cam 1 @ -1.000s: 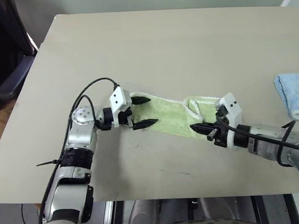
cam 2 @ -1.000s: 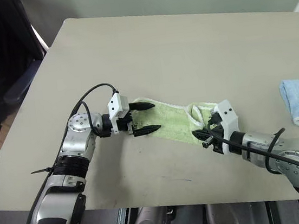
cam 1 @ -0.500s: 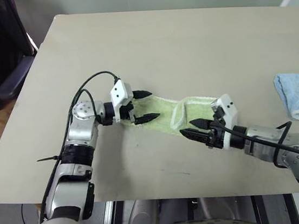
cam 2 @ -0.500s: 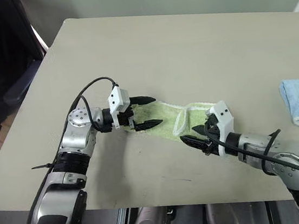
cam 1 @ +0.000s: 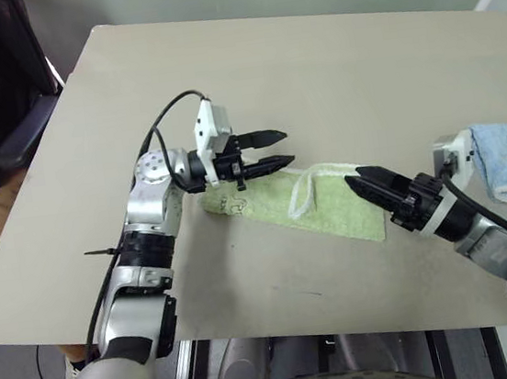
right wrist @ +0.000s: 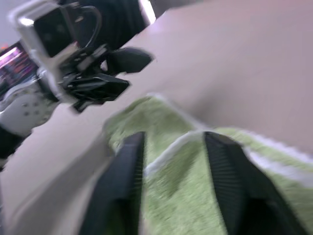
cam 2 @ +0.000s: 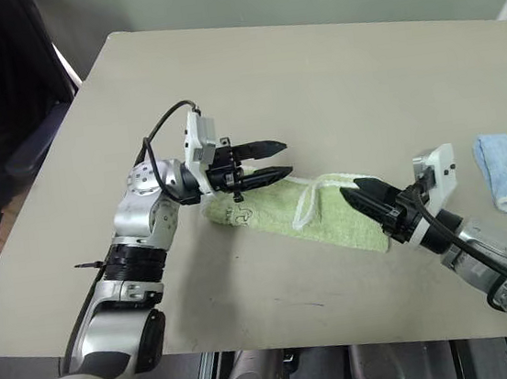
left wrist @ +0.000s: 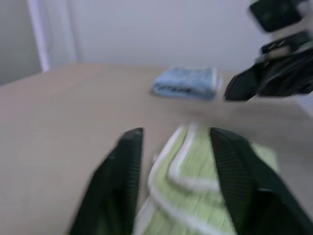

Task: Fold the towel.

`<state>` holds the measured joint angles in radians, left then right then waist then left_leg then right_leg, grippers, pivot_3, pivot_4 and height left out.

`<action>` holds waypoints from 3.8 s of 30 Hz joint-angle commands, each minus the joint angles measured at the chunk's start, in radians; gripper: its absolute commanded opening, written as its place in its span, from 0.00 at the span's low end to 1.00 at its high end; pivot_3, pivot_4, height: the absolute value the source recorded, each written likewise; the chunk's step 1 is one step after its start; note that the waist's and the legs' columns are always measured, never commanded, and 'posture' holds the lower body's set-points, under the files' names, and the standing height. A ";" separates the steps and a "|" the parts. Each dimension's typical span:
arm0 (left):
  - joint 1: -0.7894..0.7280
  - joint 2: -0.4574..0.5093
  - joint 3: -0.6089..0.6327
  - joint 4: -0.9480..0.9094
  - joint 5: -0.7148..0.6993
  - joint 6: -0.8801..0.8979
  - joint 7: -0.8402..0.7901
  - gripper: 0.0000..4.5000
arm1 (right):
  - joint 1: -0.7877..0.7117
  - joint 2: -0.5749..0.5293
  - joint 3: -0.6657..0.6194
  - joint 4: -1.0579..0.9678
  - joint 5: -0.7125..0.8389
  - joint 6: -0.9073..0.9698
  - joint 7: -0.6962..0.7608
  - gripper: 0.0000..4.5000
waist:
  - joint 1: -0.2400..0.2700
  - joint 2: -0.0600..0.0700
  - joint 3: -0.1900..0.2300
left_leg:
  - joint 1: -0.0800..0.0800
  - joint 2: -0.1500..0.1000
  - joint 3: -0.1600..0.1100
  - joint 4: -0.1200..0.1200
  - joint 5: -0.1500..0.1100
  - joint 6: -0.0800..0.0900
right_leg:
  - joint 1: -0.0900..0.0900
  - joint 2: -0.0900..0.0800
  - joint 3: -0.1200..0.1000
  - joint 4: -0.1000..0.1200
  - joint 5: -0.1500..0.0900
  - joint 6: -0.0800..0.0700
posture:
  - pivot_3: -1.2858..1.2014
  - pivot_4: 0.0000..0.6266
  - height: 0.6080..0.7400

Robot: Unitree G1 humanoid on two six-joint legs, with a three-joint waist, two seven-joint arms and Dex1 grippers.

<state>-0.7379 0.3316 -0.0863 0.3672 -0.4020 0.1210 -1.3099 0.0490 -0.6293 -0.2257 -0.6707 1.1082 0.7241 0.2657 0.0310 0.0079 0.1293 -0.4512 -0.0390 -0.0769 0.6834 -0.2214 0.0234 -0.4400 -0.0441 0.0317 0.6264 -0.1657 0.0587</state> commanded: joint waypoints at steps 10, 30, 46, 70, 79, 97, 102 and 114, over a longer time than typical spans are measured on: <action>-0.030 -0.095 -0.135 -0.024 0.043 -0.017 -0.078 0.01 | -0.029 0.140 0.097 0.190 -0.364 -0.230 0.090 0.00 | 0.000 0.000 0.000 | 0.002 0.000 0.000 0.000 0.000 0.001 | 0.002 -0.001 0.000 0.000 0.001 0.001 | 0.52 0.24 0.95; -0.011 -0.069 -0.223 0.380 0.323 -0.307 -0.010 0.01 | -0.088 0.270 0.245 0.406 -0.689 -0.333 0.115 0.00 | -0.001 0.001 0.000 | 0.009 0.000 0.000 -0.001 -0.001 0.001 | 0.007 -0.001 0.000 0.000 0.002 -0.001 | 0.52 0.24 0.95; -0.016 -0.033 -0.139 0.105 0.168 -0.035 -0.078 0.01 | -0.121 0.276 0.098 0.234 -0.486 -0.205 0.135 0.00 | -0.002 0.001 0.000 | 0.011 0.000 0.000 -0.002 -0.002 -0.002 | 0.009 0.000 0.000 0.000 0.001 -0.003 | 0.52 0.24 0.95; 0.142 0.515 0.119 -0.083 -0.070 0.713 -0.008 1.00 | -0.091 -0.049 0.040 -0.013 -0.119 0.065 0.308 0.97 | -0.014 0.001 0.000 | 0.007 0.001 -0.001 -0.005 -0.001 -0.006 | 0.004 0.001 0.000 0.000 -0.008 -0.012 | 0.52 0.24 0.95; 0.180 0.564 0.306 -0.114 -0.275 1.141 0.101 1.00 | -0.119 -0.040 0.062 0.054 -0.138 0.069 0.302 0.99 | -0.006 0.000 0.000 | 0.007 0.000 -0.002 -0.006 -0.008 -0.019 | 0.003 0.001 0.000 0.000 -0.008 -0.016 | 0.52 0.24 0.95; 0.237 0.298 0.613 -0.127 -0.549 1.493 0.728 1.00 | -0.109 -0.053 0.057 0.056 -0.136 0.091 0.287 0.99 | -0.007 -0.002 0.001 | 0.016 0.001 -0.001 -0.019 0.008 -0.012 | 0.006 0.002 0.000 0.000 -0.010 -0.018 | 0.52 0.24 0.95; 0.205 0.226 0.658 -0.108 -0.587 1.493 0.857 1.00 | -0.101 -0.043 0.065 0.047 -0.151 0.083 0.270 0.99 | -0.005 -0.002 0.001 | 0.017 0.000 -0.001 -0.019 0.009 -0.011 | 0.008 0.002 0.000 0.000 -0.010 -0.018 | 0.52 0.24 0.95; 0.158 0.193 0.686 -0.022 -0.576 1.493 0.930 0.87 | -0.069 -0.138 0.068 0.012 -0.258 0.039 0.357 1.00 | -0.004 -0.003 0.001 | 0.017 0.000 -0.001 -0.019 0.010 -0.011 | 0.009 0.002 0.000 0.000 -0.010 -0.016 | 0.52 0.24 0.95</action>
<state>-0.5749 0.5255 0.5760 0.3454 -0.9763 1.6087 -0.3833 -0.0136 -0.7570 -0.1400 -0.6349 0.8619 0.7872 0.6033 0.0275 0.0052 0.1302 -0.4340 -0.0390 -0.0782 0.6646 -0.2113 0.0126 -0.4313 -0.0416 0.0318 0.6269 -0.1765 0.0442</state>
